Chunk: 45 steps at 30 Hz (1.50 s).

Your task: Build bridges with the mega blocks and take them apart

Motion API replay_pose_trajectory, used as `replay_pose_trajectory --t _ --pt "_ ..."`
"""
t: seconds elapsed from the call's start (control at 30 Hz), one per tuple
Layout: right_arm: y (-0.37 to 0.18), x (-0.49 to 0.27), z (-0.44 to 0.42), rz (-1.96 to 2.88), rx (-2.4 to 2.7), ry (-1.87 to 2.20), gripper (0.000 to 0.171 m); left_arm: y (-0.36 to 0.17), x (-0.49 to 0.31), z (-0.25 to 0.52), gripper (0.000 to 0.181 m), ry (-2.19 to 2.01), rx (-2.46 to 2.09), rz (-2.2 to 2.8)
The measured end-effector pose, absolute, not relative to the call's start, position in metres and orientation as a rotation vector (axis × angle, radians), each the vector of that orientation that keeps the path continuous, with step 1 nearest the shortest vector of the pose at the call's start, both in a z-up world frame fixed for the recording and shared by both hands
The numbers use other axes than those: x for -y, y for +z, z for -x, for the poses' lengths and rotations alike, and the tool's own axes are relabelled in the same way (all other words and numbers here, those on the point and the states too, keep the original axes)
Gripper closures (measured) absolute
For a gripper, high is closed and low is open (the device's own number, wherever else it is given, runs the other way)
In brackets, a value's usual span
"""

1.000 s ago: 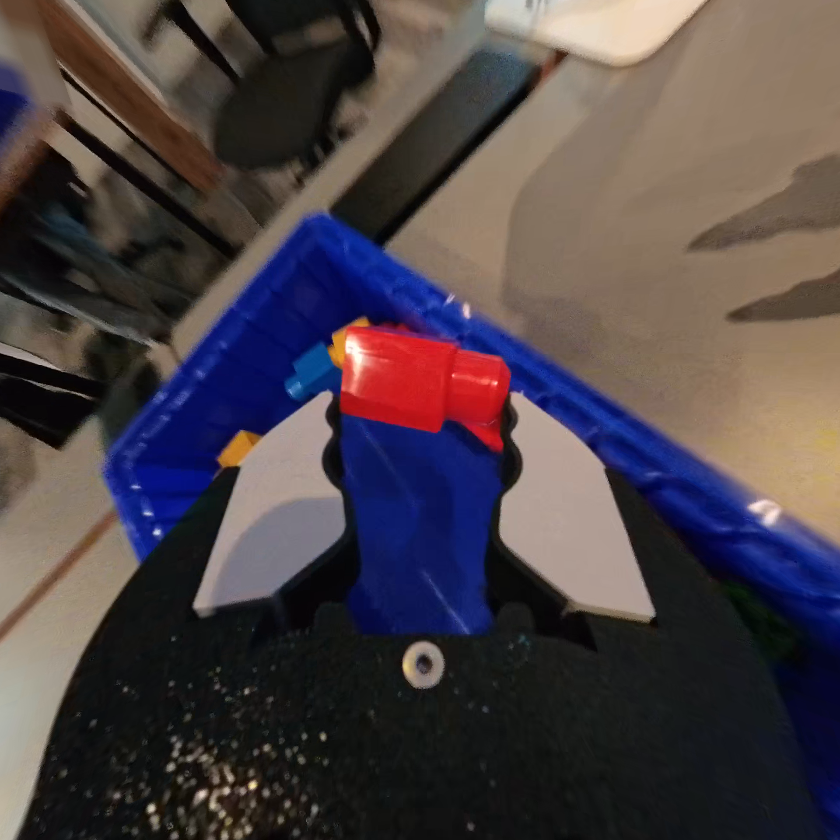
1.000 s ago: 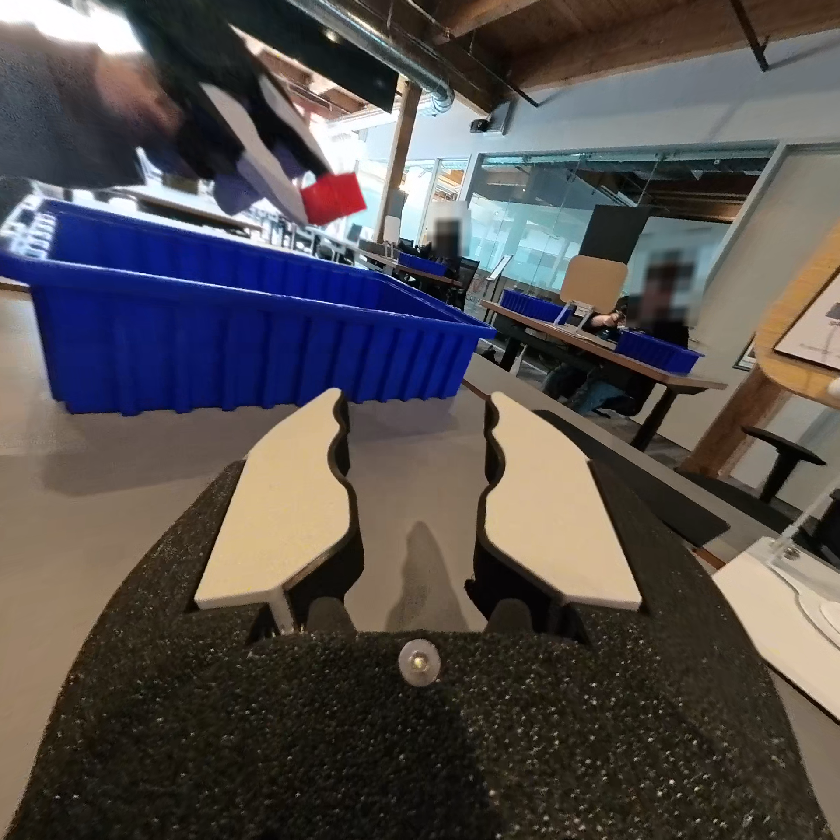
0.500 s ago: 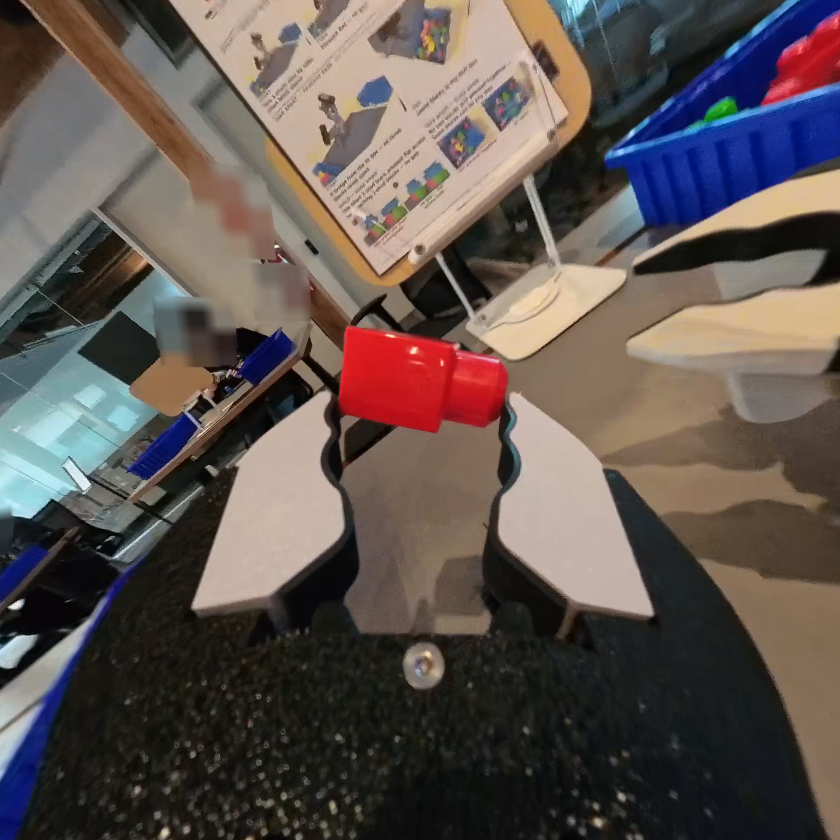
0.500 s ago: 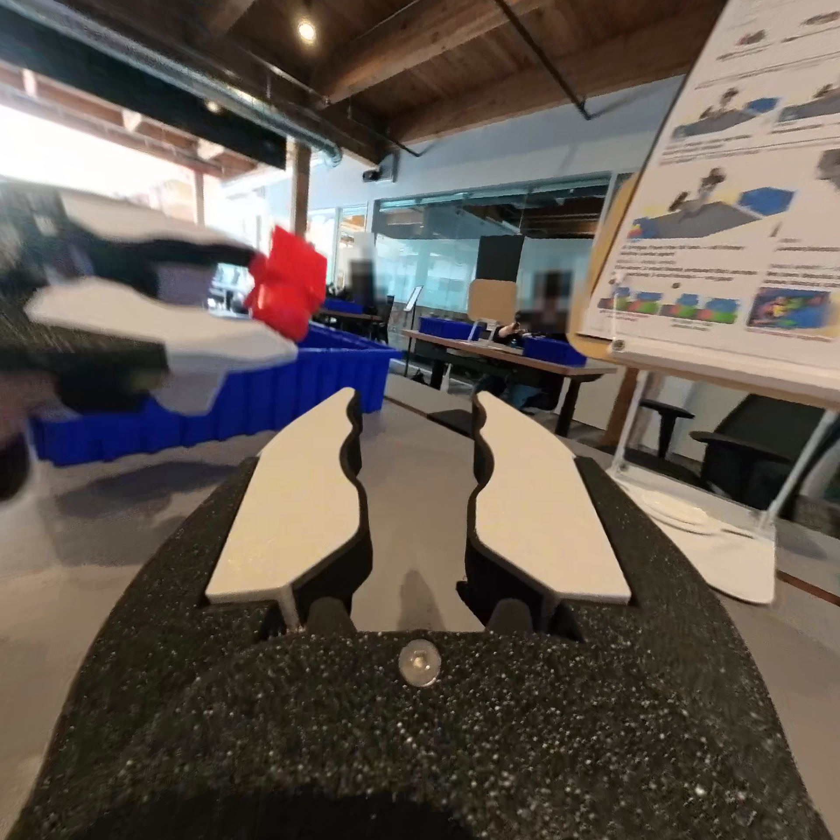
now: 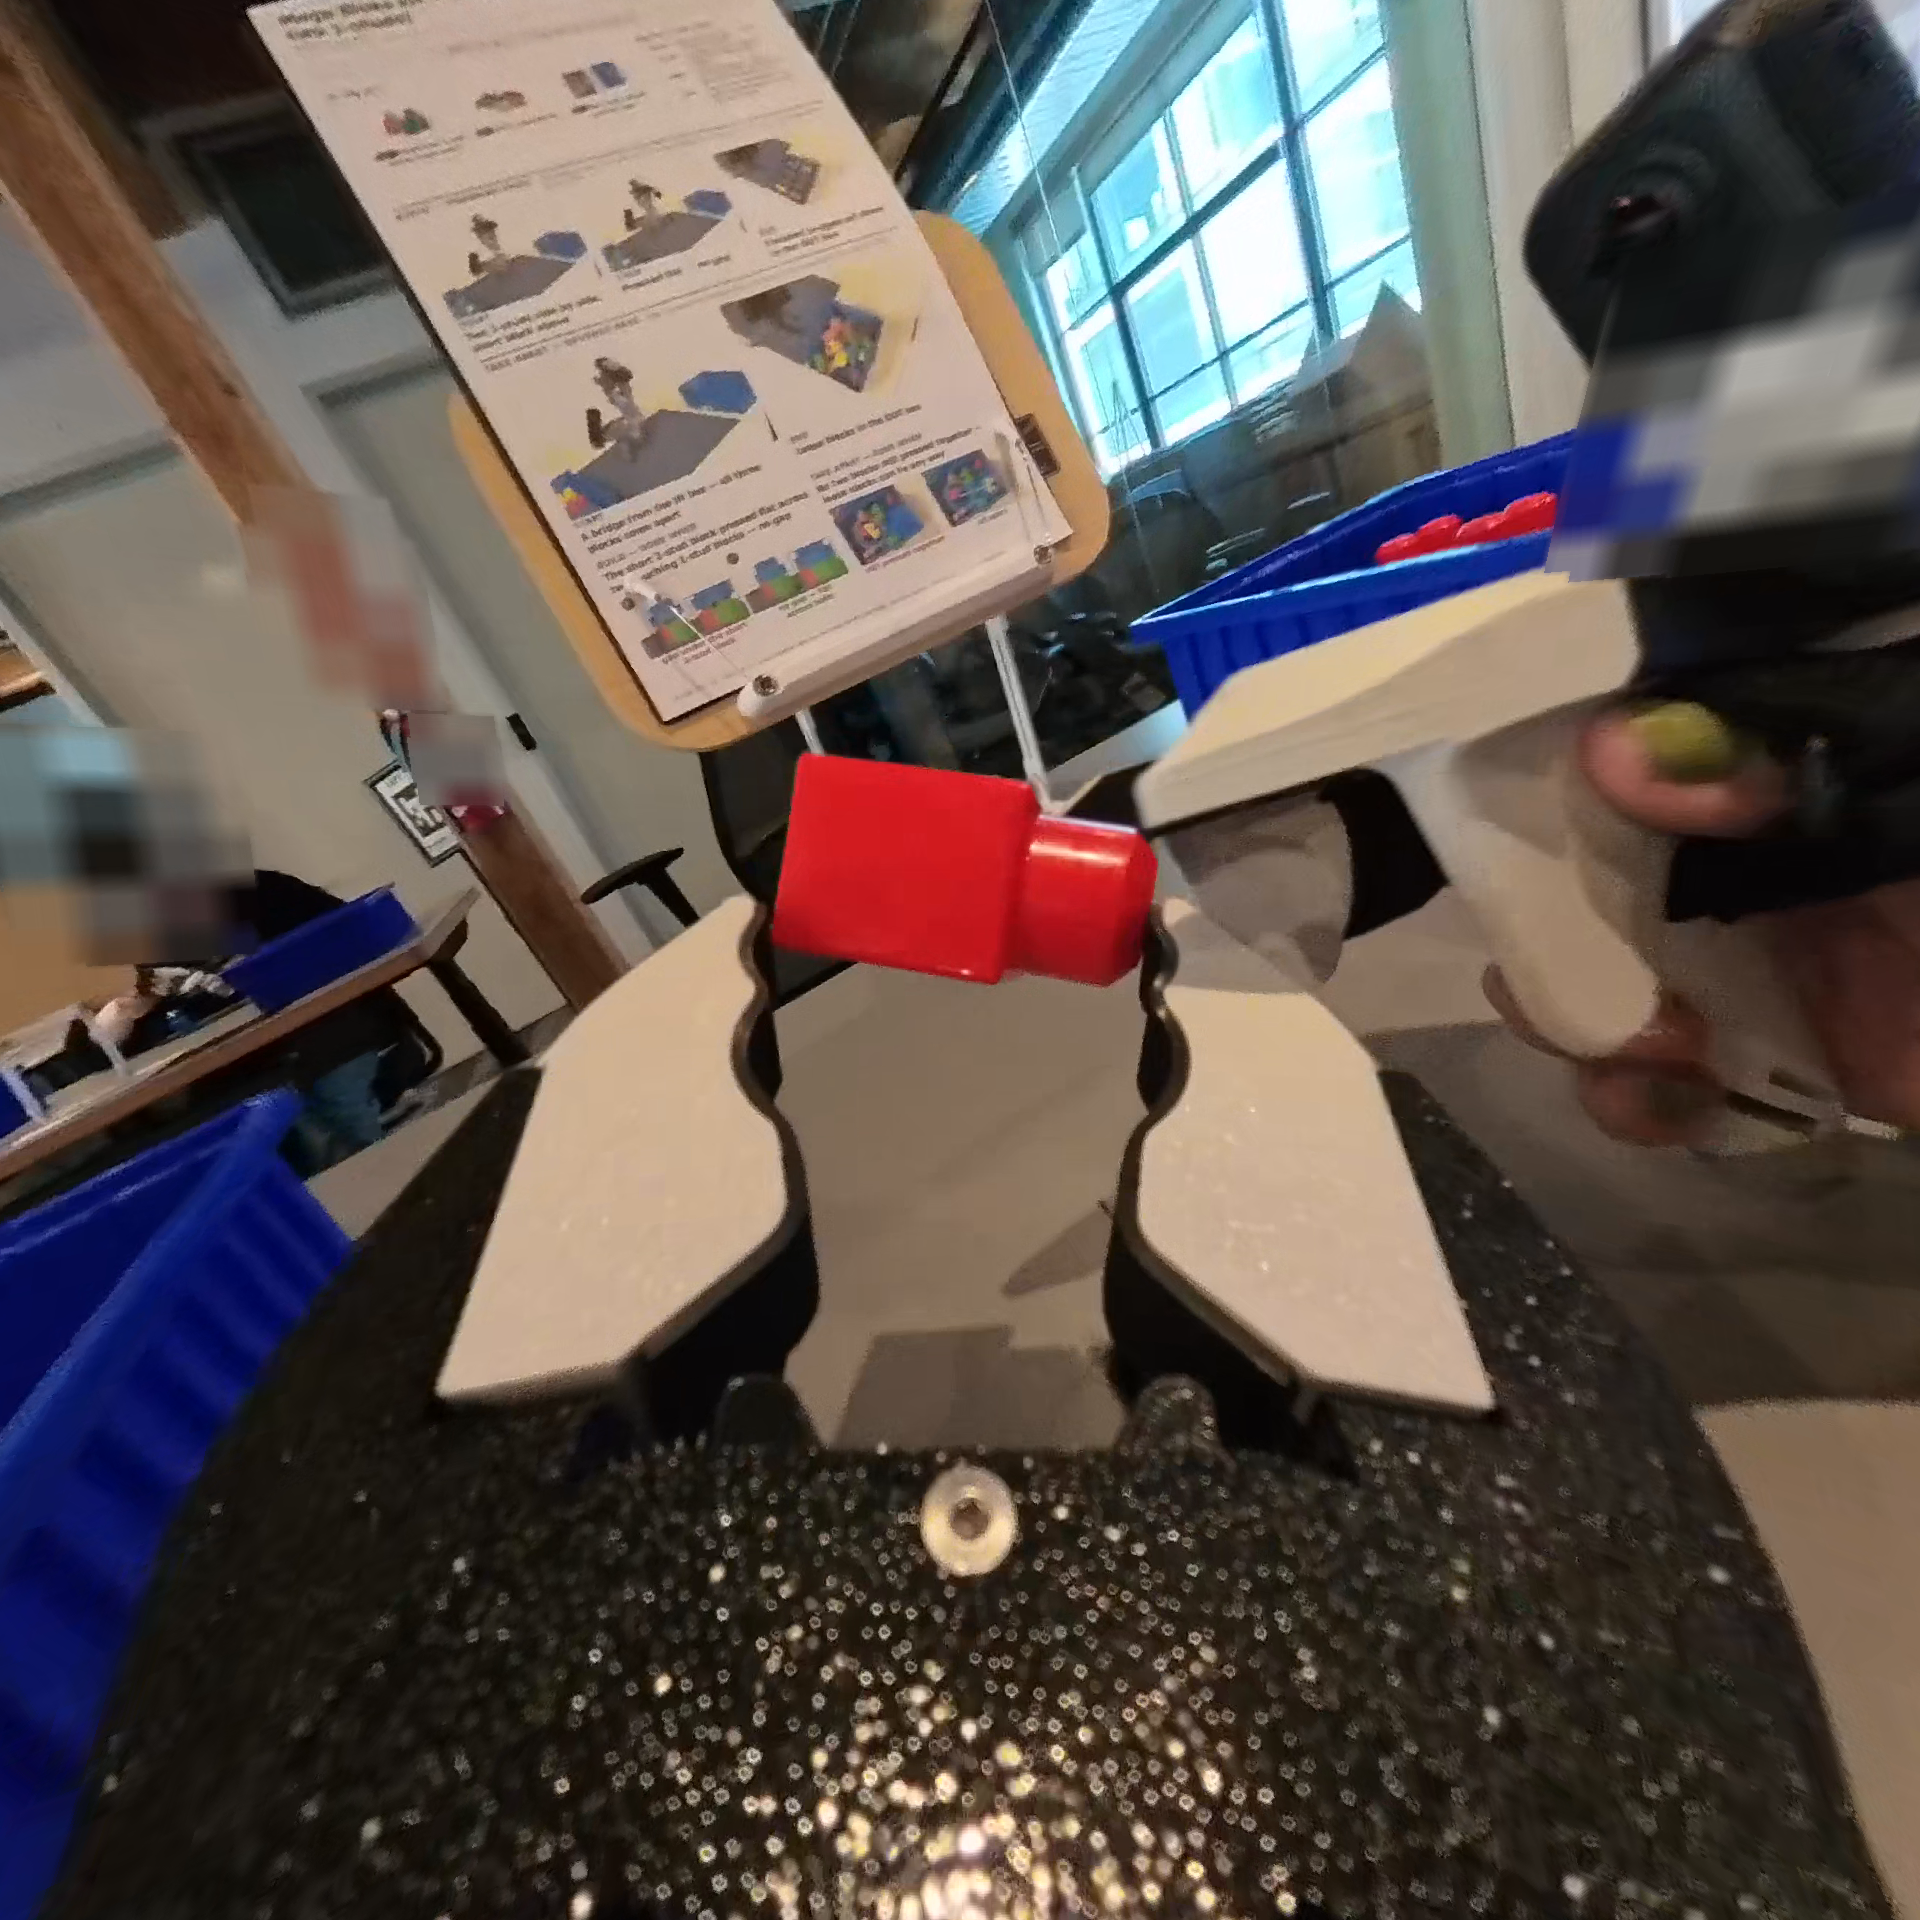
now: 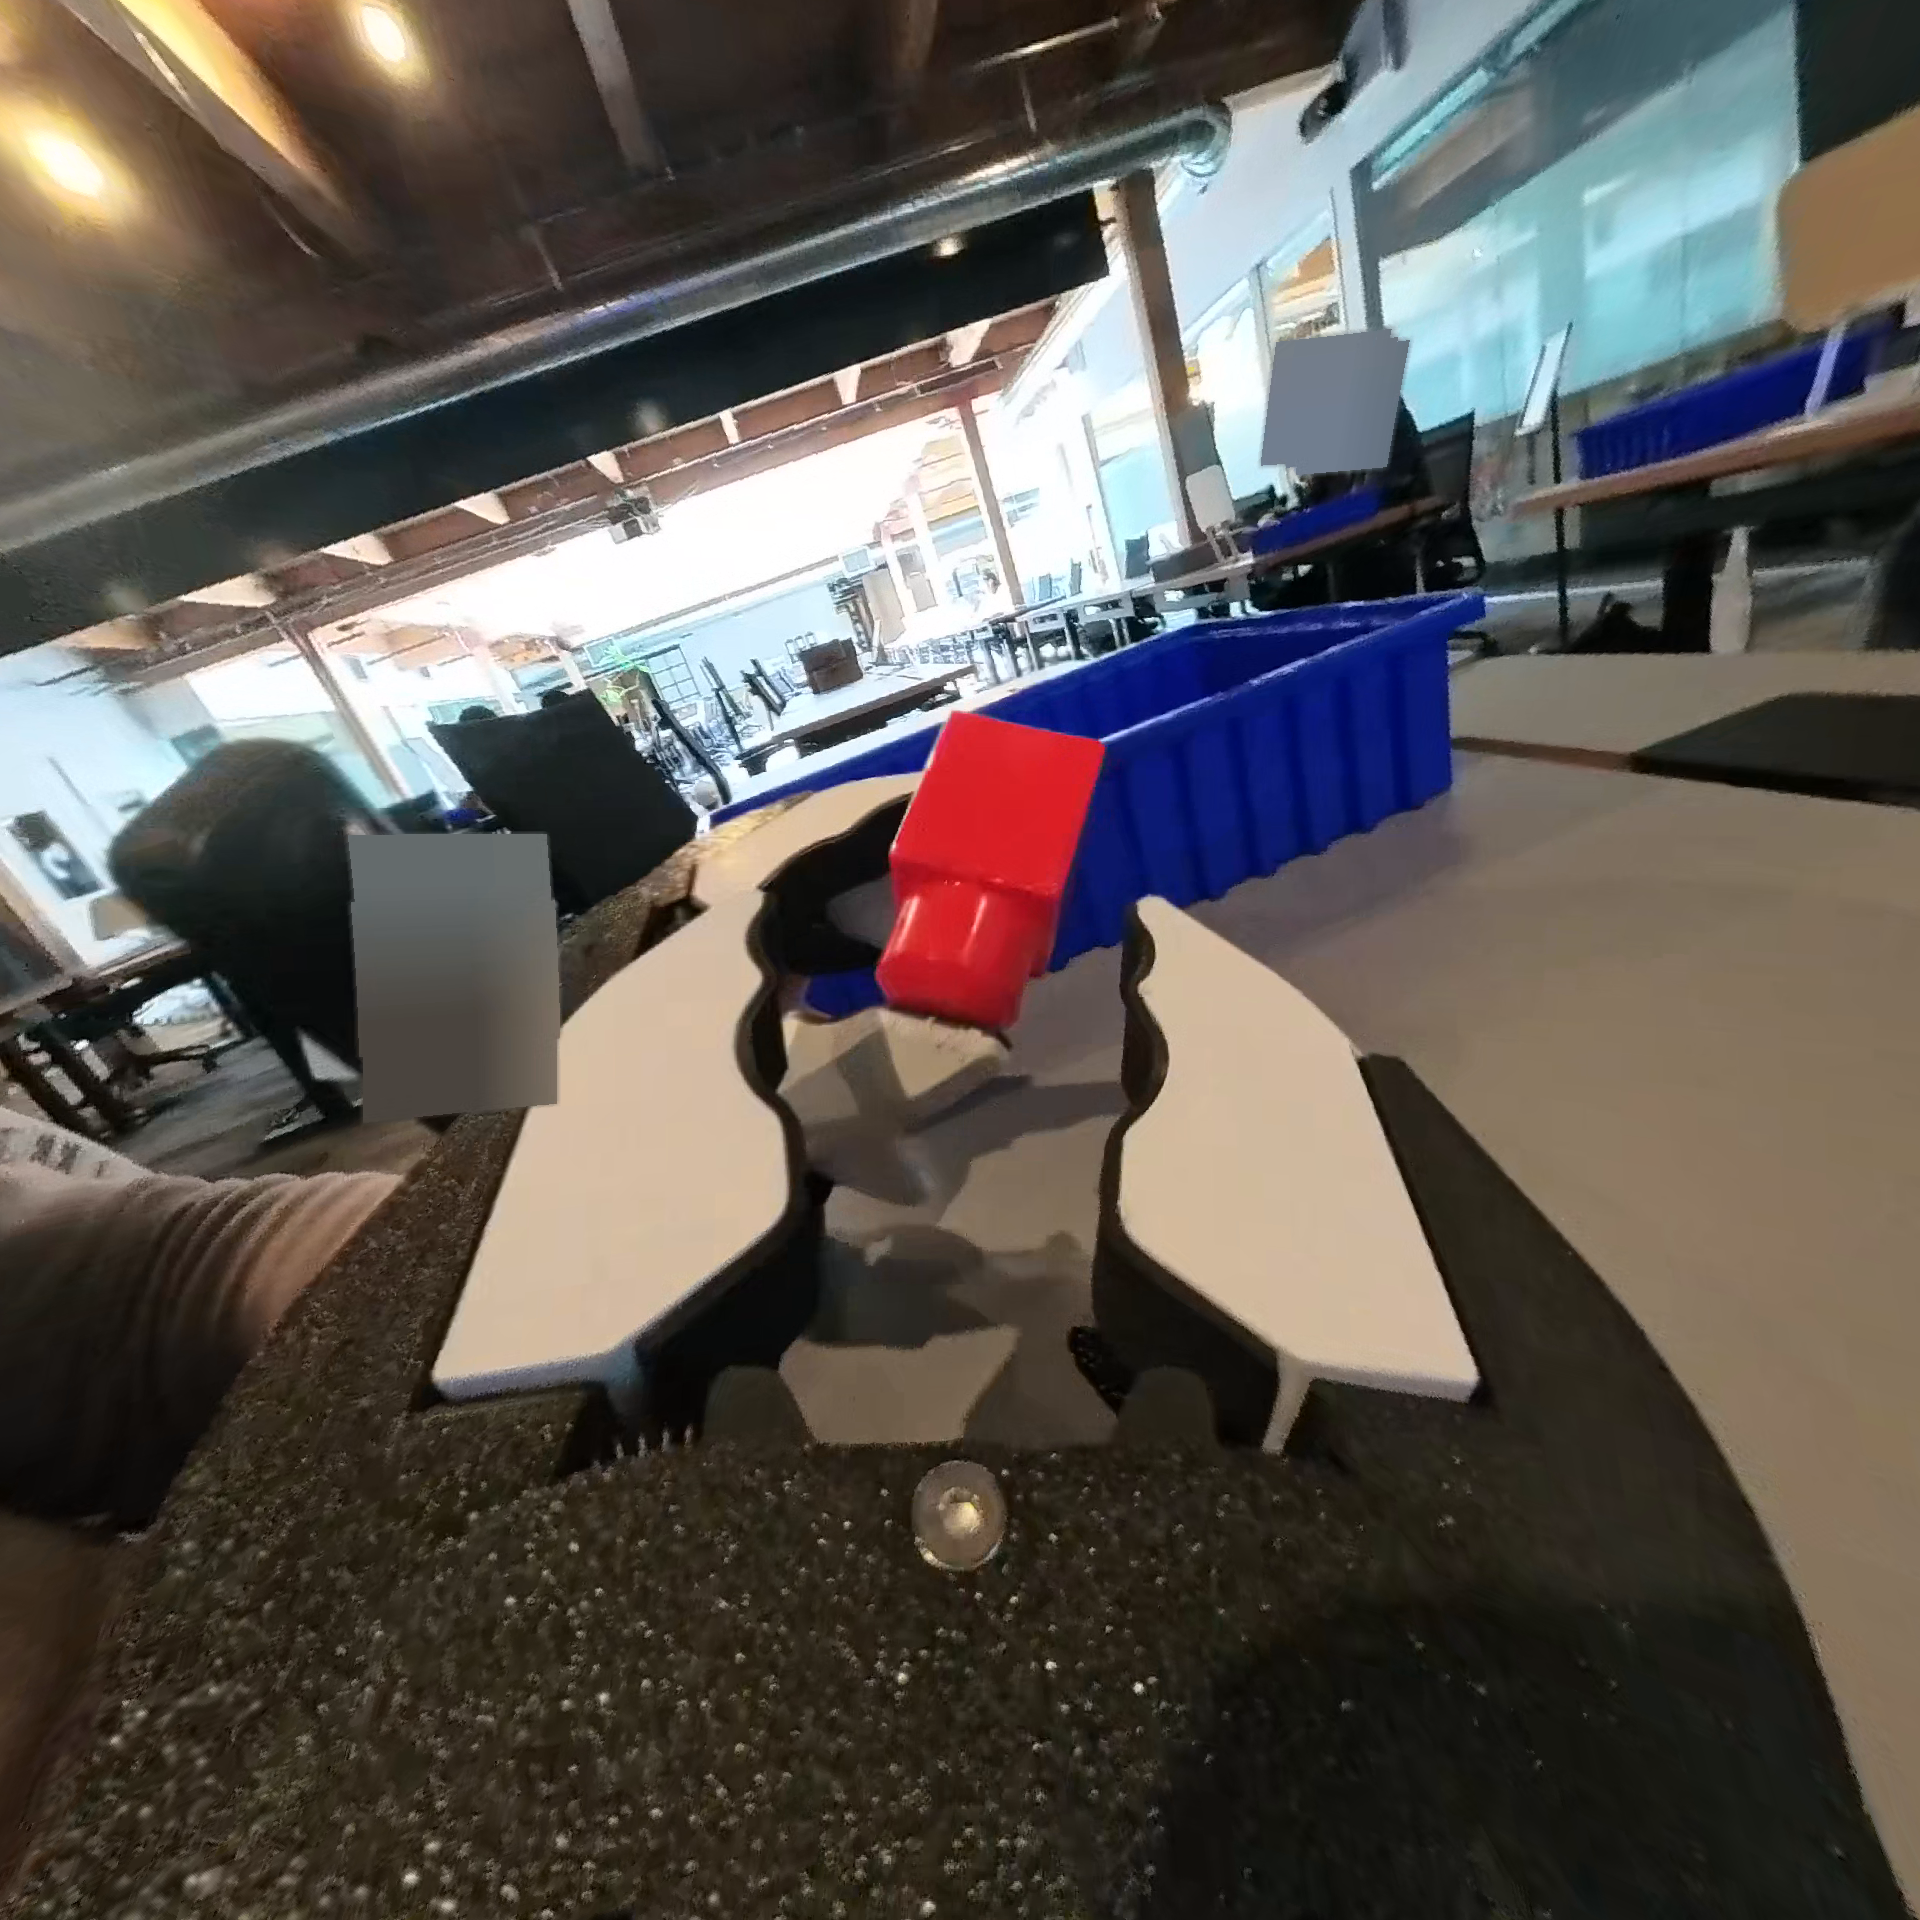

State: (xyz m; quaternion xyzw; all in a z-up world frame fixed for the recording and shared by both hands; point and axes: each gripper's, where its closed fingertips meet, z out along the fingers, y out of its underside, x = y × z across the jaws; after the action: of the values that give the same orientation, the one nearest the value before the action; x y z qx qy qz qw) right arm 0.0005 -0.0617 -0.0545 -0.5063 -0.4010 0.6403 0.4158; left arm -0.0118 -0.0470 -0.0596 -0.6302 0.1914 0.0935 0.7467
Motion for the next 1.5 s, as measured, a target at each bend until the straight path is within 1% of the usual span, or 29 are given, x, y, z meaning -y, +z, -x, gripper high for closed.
replay_pose_trajectory --t 0.1,0.13,0.23,0.33,0.4,0.47,0.57,0.63,0.67,0.73,0.8,0.87,0.97,1.03,1.17,1.27,1.33,1.43,1.47,1.5 --pt "-0.061 0.060 0.001 1.340 1.025 1.582 0.120 -0.063 0.048 0.002 0.114 0.274 -0.492 1.364" --pt "-0.065 0.062 0.002 1.368 1.065 1.564 0.134 -0.064 0.048 -0.002 0.114 0.287 -0.520 1.356" --pt "-0.073 0.059 0.002 1.419 1.146 1.444 0.135 -0.063 0.051 -0.005 0.112 0.316 -0.541 1.326" --pt "-0.067 0.049 -0.006 1.368 1.171 1.288 0.135 -0.059 0.054 -0.005 0.102 0.229 -0.530 1.307" --pt "-0.062 0.038 -0.015 1.312 1.184 1.141 0.135 -0.059 0.054 -0.004 0.097 0.176 -0.528 1.315" --pt "-0.058 0.029 -0.023 1.190 1.238 0.943 0.136 -0.059 0.054 -0.003 0.096 0.175 -0.557 1.307" --pt "-0.064 0.025 -0.032 0.994 1.402 0.584 0.136 -0.061 0.058 -0.006 0.105 0.193 -0.636 1.278" --pt "-0.066 0.024 -0.034 0.849 1.472 0.344 0.136 -0.062 0.062 -0.014 0.120 0.105 -0.662 1.284" --pt "-0.066 0.027 -0.034 0.767 1.493 0.248 0.136 -0.062 0.064 -0.020 0.125 0.008 -0.655 1.300" --pt "-0.066 0.037 -0.031 0.614 1.530 0.110 0.136 -0.061 0.064 -0.023 0.122 -0.178 -0.597 1.353" --pt "-0.071 0.046 -0.027 0.516 1.573 0.037 0.136 -0.061 0.060 -0.018 0.112 -0.287 -0.523 1.407" --pt "-0.077 0.054 -0.024 0.477 1.615 0.034 0.136 -0.064 0.058 -0.018 0.109 -0.382 -0.505 1.451" --pt "-0.079 0.061 -0.022 0.462 1.633 0.091 0.136 -0.073 0.057 -0.024 0.118 -0.519 -0.509 1.530" --pt "-0.079 0.063 -0.022 0.475 1.632 0.143 0.136 -0.073 0.059 -0.028 0.136 -0.594 -0.510 1.535" --pt "-0.068 0.068 -0.022 0.550 1.560 0.336 0.135 -0.063 0.062 -0.029 0.141 -0.791 -0.451 1.509" --pt "-0.051 0.070 -0.022 0.647 1.434 0.557 0.111 -0.047 0.070 -0.026 0.141 -0.987 -0.390 1.425" --pt "-0.043 0.080 -0.023 0.664 1.402 0.758 0.102 -0.034 0.080 -0.029 0.142 -1.163 -0.368 1.334" --pt "-0.030 0.107 -0.026 0.616 1.384 1.057 0.106 -0.022 0.090 -0.035 0.142 -1.358 -0.363 1.246" --pt "-0.026 0.113 -0.027 0.592 1.374 1.124 0.110 -0.021 0.093 -0.037 0.142 -1.412 -0.367 1.228" --pt "-0.021 0.114 -0.029 0.586 1.344 1.154 0.118 -0.019 0.096 -0.039 0.142 -1.460 -0.370 1.207"
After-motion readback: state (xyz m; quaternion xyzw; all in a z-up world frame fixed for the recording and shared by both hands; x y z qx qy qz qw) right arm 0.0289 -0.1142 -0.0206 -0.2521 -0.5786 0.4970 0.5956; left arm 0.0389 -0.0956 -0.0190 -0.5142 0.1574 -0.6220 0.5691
